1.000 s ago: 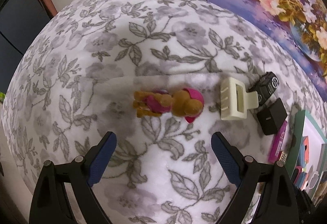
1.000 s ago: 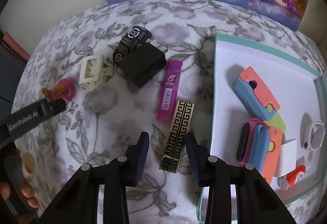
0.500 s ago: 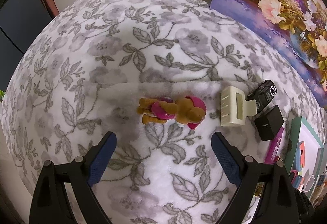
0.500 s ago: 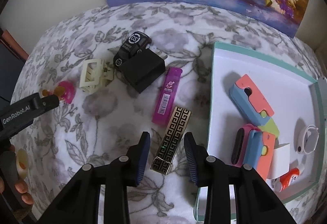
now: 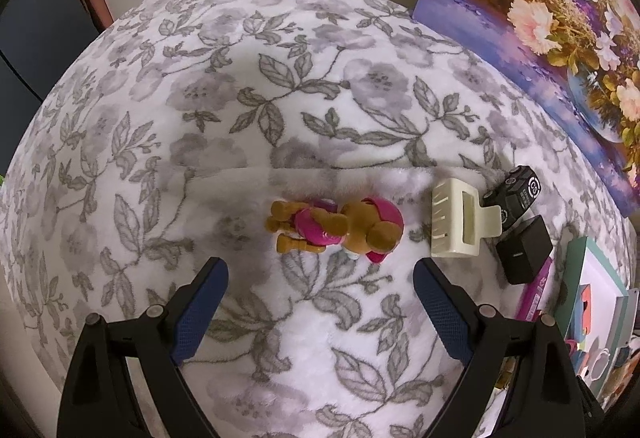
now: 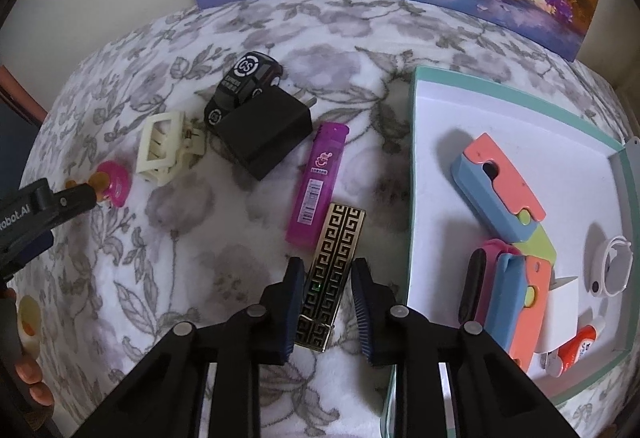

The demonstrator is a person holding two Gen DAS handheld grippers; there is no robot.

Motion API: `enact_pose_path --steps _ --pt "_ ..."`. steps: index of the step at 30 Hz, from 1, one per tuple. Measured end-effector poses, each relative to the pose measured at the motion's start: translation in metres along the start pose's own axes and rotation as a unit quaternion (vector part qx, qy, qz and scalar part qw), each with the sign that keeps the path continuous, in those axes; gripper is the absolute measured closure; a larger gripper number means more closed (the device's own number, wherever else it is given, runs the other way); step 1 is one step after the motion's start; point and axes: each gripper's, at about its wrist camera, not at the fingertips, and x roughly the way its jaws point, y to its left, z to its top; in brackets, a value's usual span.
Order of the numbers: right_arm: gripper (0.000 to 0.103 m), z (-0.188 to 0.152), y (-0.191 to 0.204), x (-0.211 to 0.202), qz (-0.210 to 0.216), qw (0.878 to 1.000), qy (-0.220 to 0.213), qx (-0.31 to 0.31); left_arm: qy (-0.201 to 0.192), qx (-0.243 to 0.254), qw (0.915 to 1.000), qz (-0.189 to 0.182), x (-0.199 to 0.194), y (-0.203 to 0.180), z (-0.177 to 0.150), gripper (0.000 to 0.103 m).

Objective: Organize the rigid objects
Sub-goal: 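Grasp the pink-brown toy dog with the left gripper while the right gripper grasps the gold patterned case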

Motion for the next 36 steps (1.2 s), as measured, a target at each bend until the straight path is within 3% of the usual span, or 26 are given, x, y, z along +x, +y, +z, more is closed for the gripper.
enact_pose_path --steps 14,26,30,34,36 --pt "0.08 0.007 0.004 0.013 -0.008 1.0 -0.007 -0.004 -0.018 -0.023 0.9992 -0.026 0.008 -0.001 0.009 0.009" --pt "0.08 0.012 0.006 0.017 -0.012 1.0 -0.019 -0.019 -0.035 0.001 0.9993 0.01 0.028 -0.018 0.013 0.009" --pt "0.08 0.016 0.008 0.019 -0.012 1.0 -0.019 -0.02 -0.041 0.0 0.9991 0.011 0.034 -0.021 0.013 0.011" --pt "0.08 0.014 0.006 0.019 -0.012 1.0 -0.019 -0.02 -0.052 0.006 0.9984 0.022 0.034 -0.022 0.014 0.022" --pt "0.08 0.014 0.006 0.019 -0.012 1.0 -0.019 -0.021 -0.053 0.0 0.9985 0.014 0.034 -0.02 0.014 0.023"
